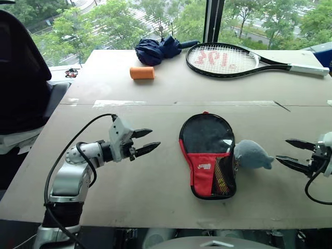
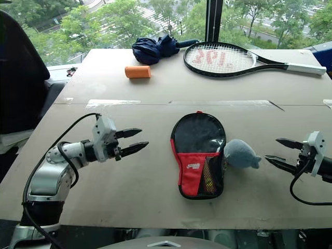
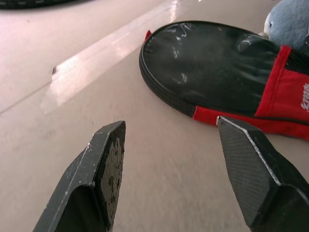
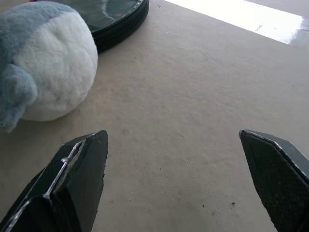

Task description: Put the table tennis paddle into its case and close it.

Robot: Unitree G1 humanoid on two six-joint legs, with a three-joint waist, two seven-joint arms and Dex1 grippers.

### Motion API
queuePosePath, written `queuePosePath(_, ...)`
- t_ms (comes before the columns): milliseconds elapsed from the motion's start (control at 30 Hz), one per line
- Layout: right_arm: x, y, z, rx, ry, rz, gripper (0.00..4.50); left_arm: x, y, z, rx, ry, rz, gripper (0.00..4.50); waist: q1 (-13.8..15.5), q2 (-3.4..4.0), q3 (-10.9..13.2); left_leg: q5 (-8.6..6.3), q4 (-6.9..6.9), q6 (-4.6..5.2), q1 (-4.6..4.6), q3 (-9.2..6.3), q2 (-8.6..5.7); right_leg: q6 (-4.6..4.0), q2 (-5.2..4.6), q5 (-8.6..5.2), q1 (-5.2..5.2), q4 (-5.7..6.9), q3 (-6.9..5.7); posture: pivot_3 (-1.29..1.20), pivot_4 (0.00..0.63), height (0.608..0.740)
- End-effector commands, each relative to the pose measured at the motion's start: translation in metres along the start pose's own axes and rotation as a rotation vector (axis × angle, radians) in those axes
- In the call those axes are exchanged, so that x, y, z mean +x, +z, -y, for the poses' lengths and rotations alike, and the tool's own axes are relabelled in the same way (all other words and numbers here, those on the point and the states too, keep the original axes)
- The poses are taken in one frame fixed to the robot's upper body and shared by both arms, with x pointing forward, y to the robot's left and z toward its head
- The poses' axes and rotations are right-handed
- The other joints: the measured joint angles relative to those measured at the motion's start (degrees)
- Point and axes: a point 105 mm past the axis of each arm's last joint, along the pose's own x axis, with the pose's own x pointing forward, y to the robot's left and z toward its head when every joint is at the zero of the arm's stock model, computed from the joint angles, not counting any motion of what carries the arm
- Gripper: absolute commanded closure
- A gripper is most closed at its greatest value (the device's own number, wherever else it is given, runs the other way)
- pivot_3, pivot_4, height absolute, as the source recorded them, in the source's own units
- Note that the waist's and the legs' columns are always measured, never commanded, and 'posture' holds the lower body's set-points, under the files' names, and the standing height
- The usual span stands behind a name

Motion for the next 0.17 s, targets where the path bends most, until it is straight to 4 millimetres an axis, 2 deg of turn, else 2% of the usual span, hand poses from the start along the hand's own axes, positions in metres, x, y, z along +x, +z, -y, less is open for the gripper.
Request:
queuePosePath(33,-0.002,0.006,0.002,-0.043,0.011,0.004,0.12,-0.012,0.003,0.012,0.045,0.021,-0.001,1.44,0.2,0.04,0.0,-0.01,-0.01,0.01,0.02,0.01,0.0,0.0,-0.01,0.0,0.02,0.01,0.02,0.0,0.15,0.723)
queuePosePath(100,0.002,0.006,0.002,-0.064,0.035,-0.015,0.12,-0.018,-0.013,0.018,0.023,0.052,-0.034,1.44,0.2,0.1,0.0,-0.02,-0.03,0.02,0.03,0.04,0.0,0.0,-0.01,0.0,0.01,0.0,0.05,0.0,0.15,0.723)
queuePosePath(167,0.004,0.008,0.003,-0.068,0.041,-0.012,0.12,-0.019,-0.018,0.02,0.022,0.067,-0.043,1.44,0.2,0.12,0.0,-0.02,-0.07,0.01,0.04,0.05,0.01,-0.01,0.0,-0.01,-0.01,-0.01,0.05,0.0,0.15,0.723)
